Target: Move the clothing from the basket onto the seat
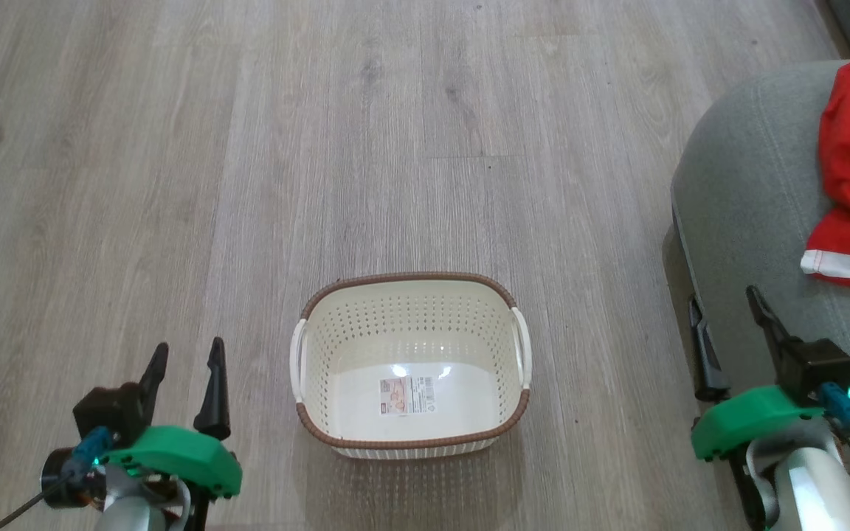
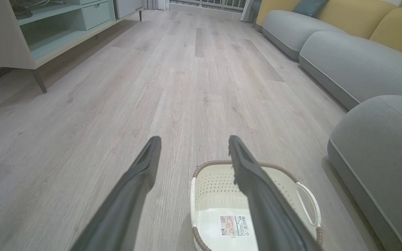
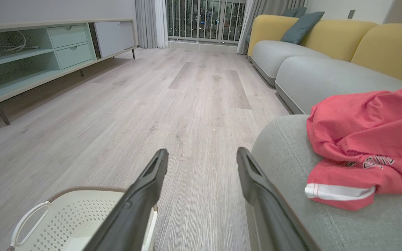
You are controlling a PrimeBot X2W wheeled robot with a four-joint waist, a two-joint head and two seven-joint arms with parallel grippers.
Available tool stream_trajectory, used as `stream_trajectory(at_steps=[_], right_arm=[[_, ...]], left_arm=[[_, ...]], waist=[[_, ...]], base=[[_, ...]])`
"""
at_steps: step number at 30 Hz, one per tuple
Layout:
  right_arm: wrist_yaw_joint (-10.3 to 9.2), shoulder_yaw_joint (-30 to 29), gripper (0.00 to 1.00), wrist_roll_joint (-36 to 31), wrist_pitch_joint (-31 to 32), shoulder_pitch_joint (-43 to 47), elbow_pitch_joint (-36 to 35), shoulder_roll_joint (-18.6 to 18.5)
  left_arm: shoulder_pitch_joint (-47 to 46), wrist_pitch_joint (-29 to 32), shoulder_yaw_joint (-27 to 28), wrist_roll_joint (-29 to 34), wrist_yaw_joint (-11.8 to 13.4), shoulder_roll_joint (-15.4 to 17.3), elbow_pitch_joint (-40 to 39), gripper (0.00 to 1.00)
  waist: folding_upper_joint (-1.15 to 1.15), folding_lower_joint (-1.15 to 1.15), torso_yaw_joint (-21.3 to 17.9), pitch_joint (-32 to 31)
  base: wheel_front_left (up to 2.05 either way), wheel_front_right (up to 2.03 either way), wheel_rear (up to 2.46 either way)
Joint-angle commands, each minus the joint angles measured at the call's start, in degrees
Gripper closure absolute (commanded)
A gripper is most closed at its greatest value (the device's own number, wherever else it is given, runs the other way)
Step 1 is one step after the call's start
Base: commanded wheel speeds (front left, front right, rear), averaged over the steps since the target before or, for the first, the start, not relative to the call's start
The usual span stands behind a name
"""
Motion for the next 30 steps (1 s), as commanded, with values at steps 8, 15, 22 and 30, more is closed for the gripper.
stream_trajectory(at_steps=[8, 15, 22, 30], right_arm=[[0.00, 0.36, 1.00, 0.03, 0.00, 0.09, 1.71, 0.53], [0.00, -0.03, 1.00, 3.24, 1.30, 0.27, 4.23, 0.58], [0.00, 0.12, 1.00, 8.52, 2.32, 0.47, 3.54, 0.62], [0.00, 0.22, 1.00, 14.44, 3.49, 0.59, 2.83, 0.65]], left_arm=[[0.06, 0.03, 1.43, 1.58, -1.46, -0.97, 1.45, 1.00], [0.45, 1.20, 1.91, -1.25, -1.59, -1.13, 3.55, 1.00], [0.47, 2.26, 2.11, -5.76, -1.79, -1.16, 2.82, 1.00], [0.43, 3.49, 2.40, -10.86, -2.02, -1.20, 2.04, 1.00]], waist=[[0.00, 0.01, 0.30, 0.34], [0.00, 0.01, 0.29, 0.21], [0.00, 0.01, 0.27, 0.04], [0.00, 0.01, 0.25, -0.16]], base=[[0.00, 0.00, 0.00], [0.00, 0.00, 0.00], [0.00, 0.00, 0.00], [0.00, 0.00, 0.00]])
